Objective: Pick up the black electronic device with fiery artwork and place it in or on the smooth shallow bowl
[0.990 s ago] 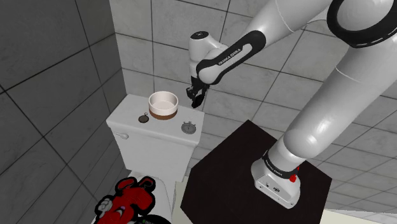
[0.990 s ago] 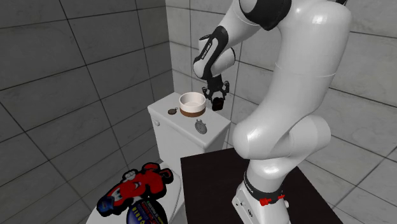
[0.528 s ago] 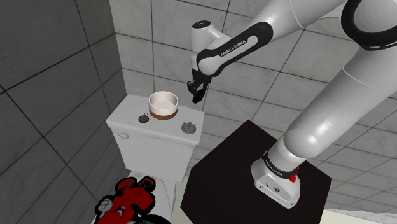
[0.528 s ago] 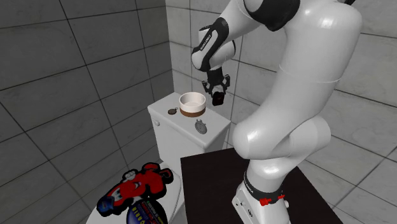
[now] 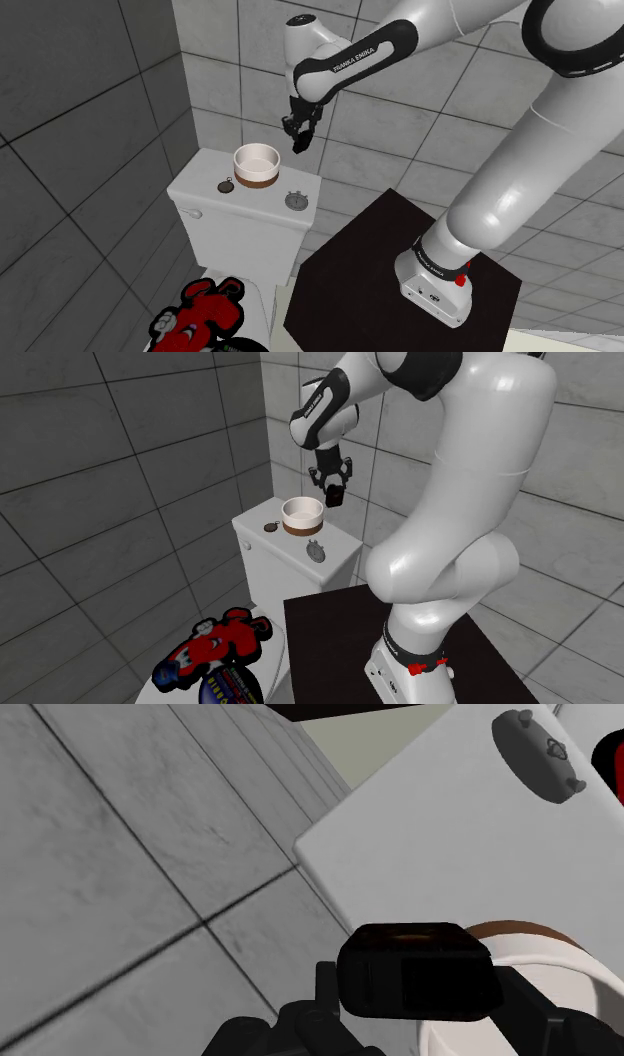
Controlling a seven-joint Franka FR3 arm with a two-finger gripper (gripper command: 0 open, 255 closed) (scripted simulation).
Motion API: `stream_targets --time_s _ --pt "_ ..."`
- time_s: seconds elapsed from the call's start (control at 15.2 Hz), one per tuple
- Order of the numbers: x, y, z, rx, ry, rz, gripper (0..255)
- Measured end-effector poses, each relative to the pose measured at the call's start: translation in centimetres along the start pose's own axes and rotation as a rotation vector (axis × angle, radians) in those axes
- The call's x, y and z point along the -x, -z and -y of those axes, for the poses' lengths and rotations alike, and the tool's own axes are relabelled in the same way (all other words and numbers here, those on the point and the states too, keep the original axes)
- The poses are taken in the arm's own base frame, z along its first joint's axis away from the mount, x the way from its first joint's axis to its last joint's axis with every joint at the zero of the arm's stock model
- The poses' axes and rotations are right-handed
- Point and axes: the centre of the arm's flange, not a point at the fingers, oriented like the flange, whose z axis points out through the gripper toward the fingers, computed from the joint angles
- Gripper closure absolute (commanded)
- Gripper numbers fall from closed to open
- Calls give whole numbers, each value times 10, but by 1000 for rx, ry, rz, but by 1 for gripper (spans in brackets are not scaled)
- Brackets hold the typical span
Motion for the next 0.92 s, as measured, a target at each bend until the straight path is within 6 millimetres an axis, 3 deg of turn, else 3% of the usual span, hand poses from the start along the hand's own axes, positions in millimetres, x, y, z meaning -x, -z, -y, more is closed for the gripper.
stream_targets --time_s 0.73,0.92 --pt "-116 34 83 0 1 -1 255" --pt "-124 27 95 0 0 0 255"
